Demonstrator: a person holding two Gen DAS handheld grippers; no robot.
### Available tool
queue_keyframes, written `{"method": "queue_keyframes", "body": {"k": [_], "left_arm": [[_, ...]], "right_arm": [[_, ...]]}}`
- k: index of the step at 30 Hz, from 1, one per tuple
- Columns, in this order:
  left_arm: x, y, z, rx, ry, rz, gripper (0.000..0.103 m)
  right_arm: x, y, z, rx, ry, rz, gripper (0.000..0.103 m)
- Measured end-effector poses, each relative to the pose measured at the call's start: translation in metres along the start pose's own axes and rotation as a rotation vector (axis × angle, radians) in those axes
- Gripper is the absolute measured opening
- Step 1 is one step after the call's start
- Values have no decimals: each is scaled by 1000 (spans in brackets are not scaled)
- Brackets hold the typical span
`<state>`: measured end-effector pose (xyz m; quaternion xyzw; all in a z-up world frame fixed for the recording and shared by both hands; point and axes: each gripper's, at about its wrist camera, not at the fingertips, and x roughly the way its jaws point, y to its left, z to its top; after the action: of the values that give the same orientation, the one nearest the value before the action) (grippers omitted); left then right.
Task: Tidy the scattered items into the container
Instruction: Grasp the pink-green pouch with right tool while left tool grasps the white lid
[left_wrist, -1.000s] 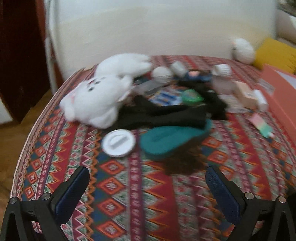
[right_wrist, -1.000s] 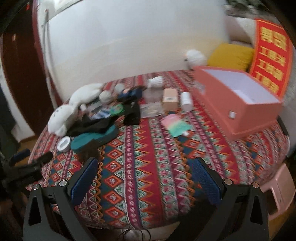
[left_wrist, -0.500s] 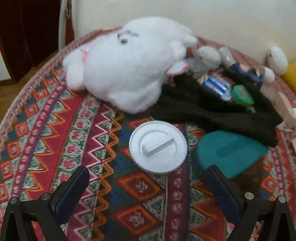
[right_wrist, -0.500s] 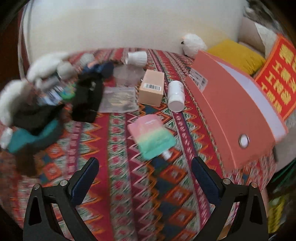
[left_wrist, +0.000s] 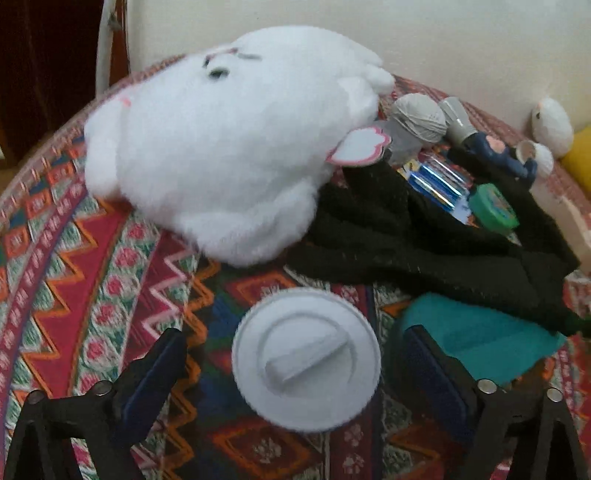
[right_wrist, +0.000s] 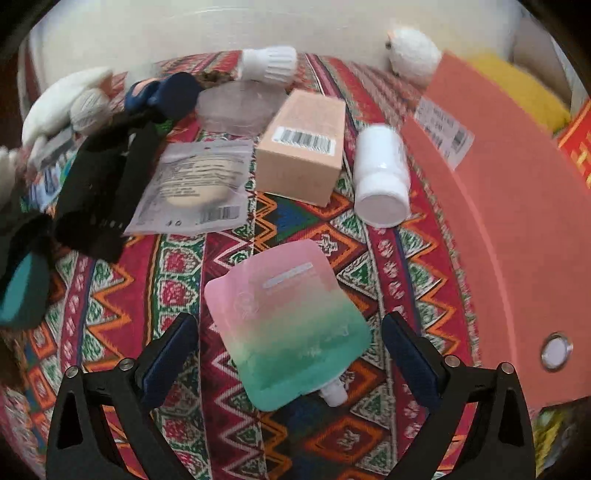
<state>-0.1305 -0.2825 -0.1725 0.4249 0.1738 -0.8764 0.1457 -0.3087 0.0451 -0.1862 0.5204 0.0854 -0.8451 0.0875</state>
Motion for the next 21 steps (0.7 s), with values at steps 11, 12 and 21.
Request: {"method": "queue_keyframes", "body": {"k": [11,12,21], "left_arm": [[-7,6,-11,7,32,14,78],[-3,7,-11,2,46,8,78],[10,-9,-5,71,13,56,65]], "right_arm": [[-15,2,9,-35,-10,54,62],[-16,1,10,-33,-9,54,62],[-16,-4,23,-23,-14,64,60]]}}
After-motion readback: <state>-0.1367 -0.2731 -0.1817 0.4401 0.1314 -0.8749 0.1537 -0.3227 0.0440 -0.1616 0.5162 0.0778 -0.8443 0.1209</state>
